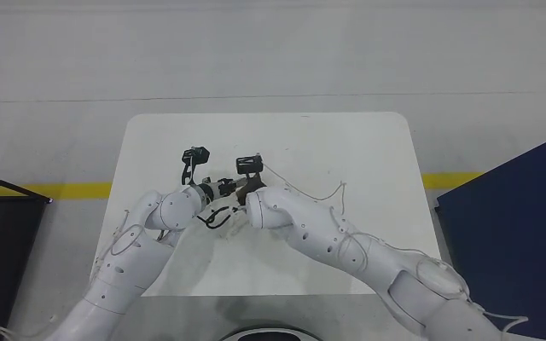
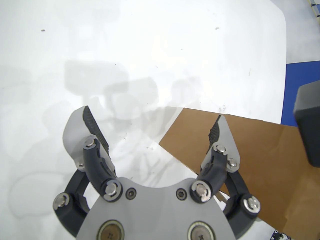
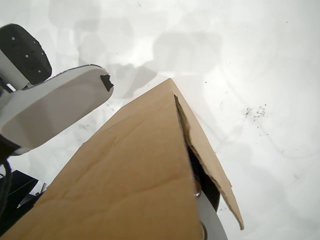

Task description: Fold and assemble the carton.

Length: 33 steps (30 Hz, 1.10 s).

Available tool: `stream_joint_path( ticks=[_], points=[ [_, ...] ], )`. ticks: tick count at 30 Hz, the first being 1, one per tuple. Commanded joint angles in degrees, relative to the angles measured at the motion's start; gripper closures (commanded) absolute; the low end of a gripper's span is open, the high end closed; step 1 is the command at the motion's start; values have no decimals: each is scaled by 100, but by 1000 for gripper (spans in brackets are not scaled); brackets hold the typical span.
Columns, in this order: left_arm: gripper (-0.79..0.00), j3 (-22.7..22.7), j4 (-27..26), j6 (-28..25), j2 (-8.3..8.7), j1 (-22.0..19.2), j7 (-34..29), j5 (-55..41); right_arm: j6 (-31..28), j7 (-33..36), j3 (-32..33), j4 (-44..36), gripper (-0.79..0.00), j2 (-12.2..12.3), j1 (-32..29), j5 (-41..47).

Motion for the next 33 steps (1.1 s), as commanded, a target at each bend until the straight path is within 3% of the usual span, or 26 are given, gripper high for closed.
stream_joint_path(
  ticks=[1, 9, 22, 33],
  points=[
    [-785, 0, 0, 0, 0, 0, 0, 0, 54, -53, -5, -140, 0, 24, -52, -39],
    [-785, 0, 0, 0, 0, 0, 0, 0, 327, -327, -50, -773, 0, 180, -430, -375],
    [-785, 0, 0, 0, 0, 0, 0, 0, -73, 73, 47, -359, 0, 208, -231, -331],
    [-785, 0, 0, 0, 0, 0, 0, 0, 319, -319, 247, -1806, 0, 462, -953, -1029]
  ],
)
